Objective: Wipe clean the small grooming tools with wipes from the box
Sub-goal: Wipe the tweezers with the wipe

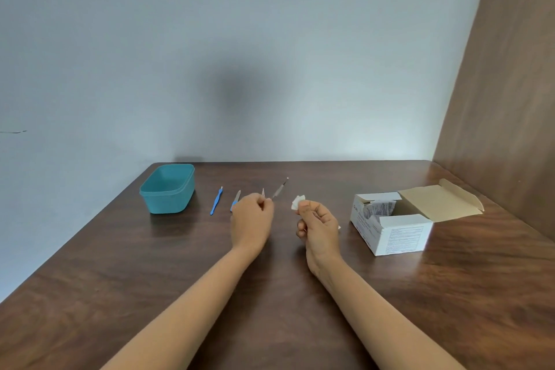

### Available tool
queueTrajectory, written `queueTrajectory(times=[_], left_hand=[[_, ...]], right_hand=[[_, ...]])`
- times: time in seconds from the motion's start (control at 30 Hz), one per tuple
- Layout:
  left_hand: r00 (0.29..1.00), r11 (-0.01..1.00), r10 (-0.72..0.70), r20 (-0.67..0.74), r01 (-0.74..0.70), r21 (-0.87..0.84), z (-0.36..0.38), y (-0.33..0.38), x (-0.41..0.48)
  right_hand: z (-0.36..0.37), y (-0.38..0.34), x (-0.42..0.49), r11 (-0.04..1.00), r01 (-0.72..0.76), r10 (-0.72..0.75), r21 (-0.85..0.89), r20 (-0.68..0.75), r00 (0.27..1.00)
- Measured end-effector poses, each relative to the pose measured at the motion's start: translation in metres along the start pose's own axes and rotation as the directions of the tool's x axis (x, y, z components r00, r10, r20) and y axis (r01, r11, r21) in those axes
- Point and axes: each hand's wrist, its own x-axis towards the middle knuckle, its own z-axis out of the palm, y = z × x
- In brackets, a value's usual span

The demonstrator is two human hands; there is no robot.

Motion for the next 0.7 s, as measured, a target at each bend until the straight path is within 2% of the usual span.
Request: queueTrajectory(times=[0.13, 0.2, 0.7], left_hand=[[0.990, 0.937, -0.121, 0.076, 0.139, -0.321, -0.029, -0.007, -0.023], [0.980, 0.903, -0.148, 0.130, 0.188, -0.386, -0.042, -0.012, -0.037], [0.978, 0.928, -0.058, 0.201, 0.127, -0.351, -0.052, -0.031, -0.048]], right_hand=[[-0.001, -0.004, -0.002, 1.000, -0.006, 0.006, 0.019, 0.003, 1.000], [0.000, -0.005, -0.004, 0.999, -0.012, 0.011, 0.038, 0.011, 1.000], [0.000, -0.011, -0.007, 0.994, -0.096, 0.093, 0.054, 0.053, 0.994]])
